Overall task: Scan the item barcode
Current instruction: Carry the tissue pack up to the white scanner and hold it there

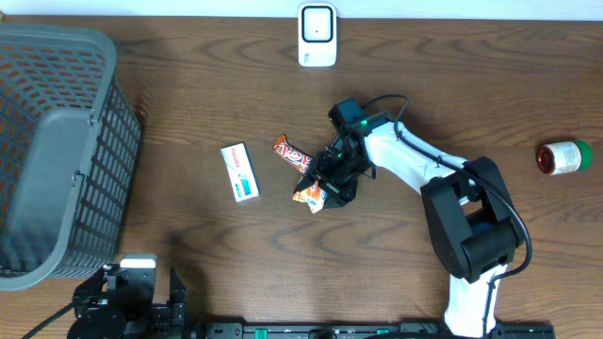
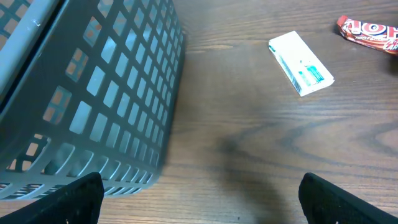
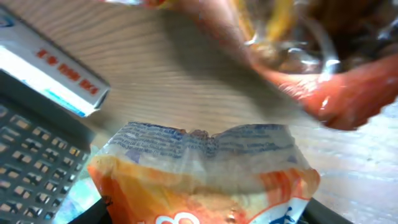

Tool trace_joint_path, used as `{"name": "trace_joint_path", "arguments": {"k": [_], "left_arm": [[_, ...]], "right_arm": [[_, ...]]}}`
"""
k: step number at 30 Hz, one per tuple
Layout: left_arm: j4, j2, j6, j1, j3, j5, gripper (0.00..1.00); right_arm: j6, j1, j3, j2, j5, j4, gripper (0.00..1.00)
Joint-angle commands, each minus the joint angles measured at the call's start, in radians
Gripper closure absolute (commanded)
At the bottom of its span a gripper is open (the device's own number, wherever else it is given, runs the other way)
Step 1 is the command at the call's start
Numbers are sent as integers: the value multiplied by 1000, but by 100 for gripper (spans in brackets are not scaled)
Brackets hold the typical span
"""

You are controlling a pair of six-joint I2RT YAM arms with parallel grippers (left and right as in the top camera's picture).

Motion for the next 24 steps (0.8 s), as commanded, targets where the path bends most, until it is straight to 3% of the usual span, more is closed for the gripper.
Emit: {"name": "trace_joint_path", "arguments": {"k": [1,5,11,18,24], "left_arm": [[-1,-6,-2,-5,5,6,1],[-1,-6,-2,-5,5,6,1],[-1,-5,-2,-5,5,6,1],[-1,-5,-2,-5,5,6,1],[-1,-5,-2,-5,5,6,1]], "right_arm": [[-56,-9,134,-13,-16,-24,44],[-57,-9,298,-67,179,-84,37],[-140,-9,423,-105,484,-66,36],[-290,-6,430,-71,936,217,30],[-433,-10,430,36,1040,492,32]]}}
